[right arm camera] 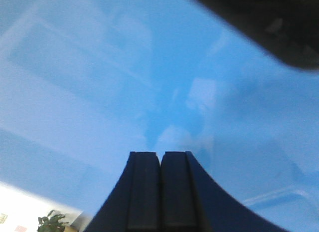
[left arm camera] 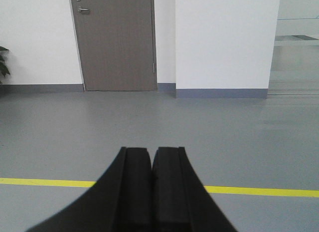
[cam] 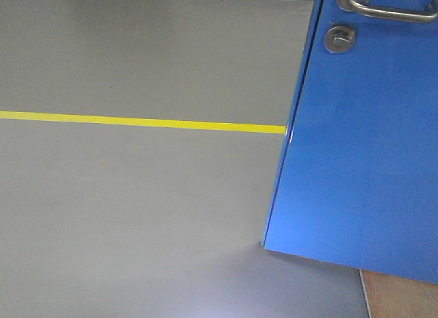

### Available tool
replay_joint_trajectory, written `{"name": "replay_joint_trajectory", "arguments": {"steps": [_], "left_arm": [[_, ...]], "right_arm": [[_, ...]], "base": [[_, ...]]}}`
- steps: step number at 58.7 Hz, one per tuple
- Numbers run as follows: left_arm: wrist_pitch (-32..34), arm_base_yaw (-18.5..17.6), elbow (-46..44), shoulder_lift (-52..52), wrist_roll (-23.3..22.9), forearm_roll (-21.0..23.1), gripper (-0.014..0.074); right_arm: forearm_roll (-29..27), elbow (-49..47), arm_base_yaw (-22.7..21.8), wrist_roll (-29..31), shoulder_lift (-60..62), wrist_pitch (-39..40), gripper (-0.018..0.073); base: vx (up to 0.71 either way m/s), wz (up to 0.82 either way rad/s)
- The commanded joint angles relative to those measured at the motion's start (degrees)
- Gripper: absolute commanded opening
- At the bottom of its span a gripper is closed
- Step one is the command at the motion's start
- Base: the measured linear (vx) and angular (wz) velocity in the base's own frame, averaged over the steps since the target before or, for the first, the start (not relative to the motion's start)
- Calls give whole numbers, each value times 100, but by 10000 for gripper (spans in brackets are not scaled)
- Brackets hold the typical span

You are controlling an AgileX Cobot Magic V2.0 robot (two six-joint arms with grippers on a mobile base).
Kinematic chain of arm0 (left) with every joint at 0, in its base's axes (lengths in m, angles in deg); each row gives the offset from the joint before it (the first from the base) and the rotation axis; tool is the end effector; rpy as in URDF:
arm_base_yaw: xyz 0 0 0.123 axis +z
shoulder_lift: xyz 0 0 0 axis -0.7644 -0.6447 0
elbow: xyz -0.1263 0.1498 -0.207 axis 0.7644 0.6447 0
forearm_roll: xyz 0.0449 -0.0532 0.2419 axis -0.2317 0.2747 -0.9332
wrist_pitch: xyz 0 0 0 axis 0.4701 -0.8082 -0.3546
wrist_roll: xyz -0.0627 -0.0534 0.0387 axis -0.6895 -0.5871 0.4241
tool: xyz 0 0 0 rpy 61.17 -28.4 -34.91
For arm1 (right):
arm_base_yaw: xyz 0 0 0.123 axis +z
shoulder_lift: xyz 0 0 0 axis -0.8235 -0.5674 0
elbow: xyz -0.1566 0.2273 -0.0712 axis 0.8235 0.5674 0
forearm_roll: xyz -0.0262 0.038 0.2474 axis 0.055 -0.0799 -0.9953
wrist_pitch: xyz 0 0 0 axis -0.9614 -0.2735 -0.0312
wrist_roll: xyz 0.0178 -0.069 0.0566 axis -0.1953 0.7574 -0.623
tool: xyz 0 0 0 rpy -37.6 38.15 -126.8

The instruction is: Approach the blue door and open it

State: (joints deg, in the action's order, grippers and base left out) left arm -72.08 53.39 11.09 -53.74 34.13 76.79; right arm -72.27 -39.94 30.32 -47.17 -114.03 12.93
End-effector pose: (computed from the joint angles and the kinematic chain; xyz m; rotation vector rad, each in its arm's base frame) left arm 0.0566 0.0042 0.1962 -0.0160 1.5954 0.0907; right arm 0.3361 -0.1016 0.5054 0.7025 1.6165 0.8394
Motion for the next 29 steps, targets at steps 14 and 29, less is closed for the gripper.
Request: {"name": "replay_joint_trajectory", "arguments": {"steps": [14, 29], "left_arm": [[481, 3, -115, 82, -37, 10, 73], [481, 3, -115, 82, -37, 10, 73]], "right_arm": [[-126, 2635, -5, 71, 2671, 641, -1], [1170, 4555, -30, 559, 4733, 730, -3]], "base": [[0, 0], [0, 0]]}}
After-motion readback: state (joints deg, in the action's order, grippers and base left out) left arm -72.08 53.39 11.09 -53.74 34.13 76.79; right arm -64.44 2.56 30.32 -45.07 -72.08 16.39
